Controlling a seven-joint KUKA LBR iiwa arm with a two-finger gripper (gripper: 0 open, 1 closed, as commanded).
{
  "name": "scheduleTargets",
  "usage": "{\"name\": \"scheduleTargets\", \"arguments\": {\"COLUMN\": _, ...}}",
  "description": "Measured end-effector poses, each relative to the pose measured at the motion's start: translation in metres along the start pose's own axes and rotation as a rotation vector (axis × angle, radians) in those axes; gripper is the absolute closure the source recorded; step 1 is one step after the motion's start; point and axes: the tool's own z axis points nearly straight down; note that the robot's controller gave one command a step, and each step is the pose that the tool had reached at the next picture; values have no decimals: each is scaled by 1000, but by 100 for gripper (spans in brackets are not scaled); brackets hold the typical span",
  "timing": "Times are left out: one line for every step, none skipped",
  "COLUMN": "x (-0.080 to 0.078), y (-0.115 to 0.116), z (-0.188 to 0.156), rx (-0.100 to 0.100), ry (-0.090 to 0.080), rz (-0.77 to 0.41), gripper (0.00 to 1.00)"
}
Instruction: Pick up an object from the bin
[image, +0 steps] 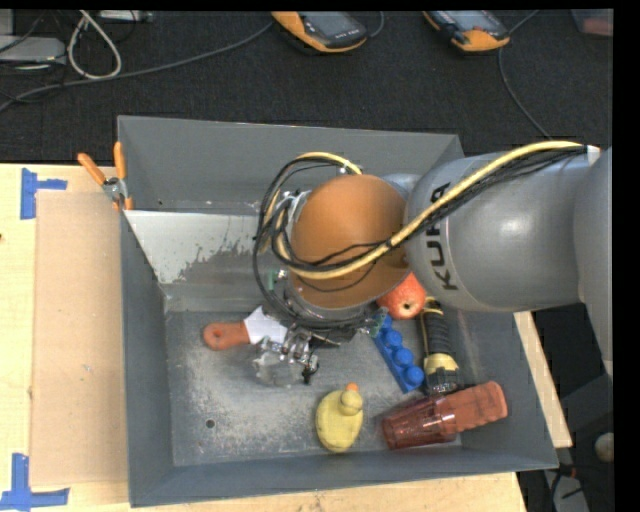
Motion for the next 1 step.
{"name": "scheduleTargets", "arguments": {"x": 0, "y": 0, "z": 0, "rx": 0, "ry": 0, "rz": 2, "gripper": 100}}
